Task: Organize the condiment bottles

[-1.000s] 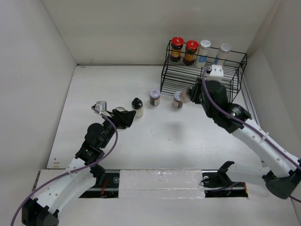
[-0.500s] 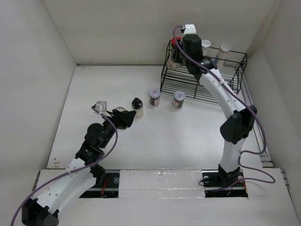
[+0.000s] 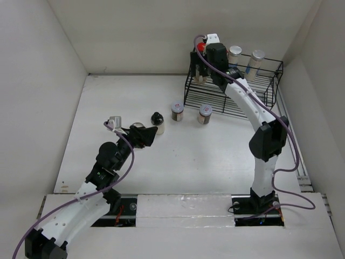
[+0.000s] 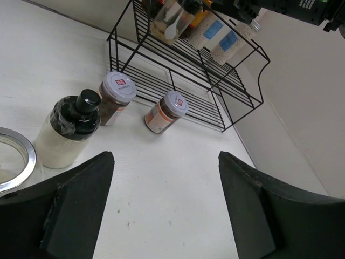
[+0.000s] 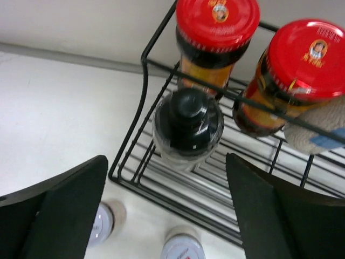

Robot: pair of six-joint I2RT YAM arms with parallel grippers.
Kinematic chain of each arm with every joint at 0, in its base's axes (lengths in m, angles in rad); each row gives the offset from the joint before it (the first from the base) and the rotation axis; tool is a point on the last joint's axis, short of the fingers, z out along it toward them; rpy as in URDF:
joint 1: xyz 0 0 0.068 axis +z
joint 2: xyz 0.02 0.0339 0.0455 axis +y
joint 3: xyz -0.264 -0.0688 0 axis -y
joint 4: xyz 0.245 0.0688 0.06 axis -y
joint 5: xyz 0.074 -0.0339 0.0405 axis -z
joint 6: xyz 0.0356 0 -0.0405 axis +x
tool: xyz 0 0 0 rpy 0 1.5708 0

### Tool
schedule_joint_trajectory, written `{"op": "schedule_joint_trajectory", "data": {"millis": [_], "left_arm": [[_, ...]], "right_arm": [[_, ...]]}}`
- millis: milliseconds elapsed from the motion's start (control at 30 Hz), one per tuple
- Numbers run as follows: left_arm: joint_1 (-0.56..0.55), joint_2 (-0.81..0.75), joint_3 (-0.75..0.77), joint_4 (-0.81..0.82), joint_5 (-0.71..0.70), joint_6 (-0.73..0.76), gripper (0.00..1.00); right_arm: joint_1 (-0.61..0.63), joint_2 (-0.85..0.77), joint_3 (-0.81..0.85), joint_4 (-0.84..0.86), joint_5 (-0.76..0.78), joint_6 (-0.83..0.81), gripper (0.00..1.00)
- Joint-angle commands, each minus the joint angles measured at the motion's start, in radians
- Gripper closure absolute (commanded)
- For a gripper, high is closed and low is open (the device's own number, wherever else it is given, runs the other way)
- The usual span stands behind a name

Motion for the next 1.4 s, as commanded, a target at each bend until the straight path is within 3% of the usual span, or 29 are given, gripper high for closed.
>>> {"op": "schedule_joint_trajectory", "data": {"millis": [0,67,133,233,300,333,400,500,533,700,867,1167,1367], "left_arm": [[-0.004,-0.027,0.006,0.05,0.017,-0.002,0.24],[-0.004,-0.037,0.006,0.041,0.008,-0.002,0.23],[-0.004,-0.073,0.006,0.041,-0.001,-0.002,0.23],[-0.004,-0.156,-0.021,0.022,-0.048,-0.015,0.24],[-0.004,-0.211,-0.021,-0.004,-0.068,-0.026,0.24],[-0.004,-0.275,-0.034,-0.004,-0.096,-0.044,0.24],[-0.004,-0.334,-0.044,-0.015,-0.142,-0.066,0.24],[-0.004,-0.423,-0.016,-0.087,-0.208,-0.101,0.23],[-0.004,-0.442,-0.007,-0.099,-0.217,-0.101,0.23],[-0.004,-0.465,0.032,-0.145,-0.253,-0.123,0.19],[-0.004,-0.426,0.105,-0.226,-0.262,-0.123,0.19],[-0.004,-0.436,0.165,-0.312,-0.262,-0.123,0.18],[-0.004,-0.427,0.205,-0.344,-0.253,-0.123,0.18]], "right_arm": [[0.04,-0.149,-0.058,0.1,-0.012,-0.023,0.03],[0.06,-0.229,-0.124,0.127,-0.012,-0.043,0.01],[0.108,-0.293,-0.2,0.169,-0.048,-0.053,0.06],[0.197,-0.445,-0.49,0.338,-0.127,-0.053,0.41],[0.247,-0.513,-0.666,0.398,-0.166,-0.027,0.75],[0.27,-0.525,-0.711,0.42,-0.207,-0.027,0.77],[0.342,-0.547,-0.84,0.513,-0.242,0.014,0.7],[0.446,-0.518,-0.901,0.585,-0.311,-0.004,0.48],[0.474,-0.477,-0.902,0.585,-0.301,-0.004,0.34],[0.598,-0.297,-0.794,0.572,-0.266,-0.05,0.17],[0.62,-0.135,-0.663,0.558,-0.209,-0.04,0.02],[0.62,0.022,-0.535,0.544,-0.012,-0.04,0.0],[0.62,0.142,-0.391,0.544,-0.054,-0.049,0.0]]}}
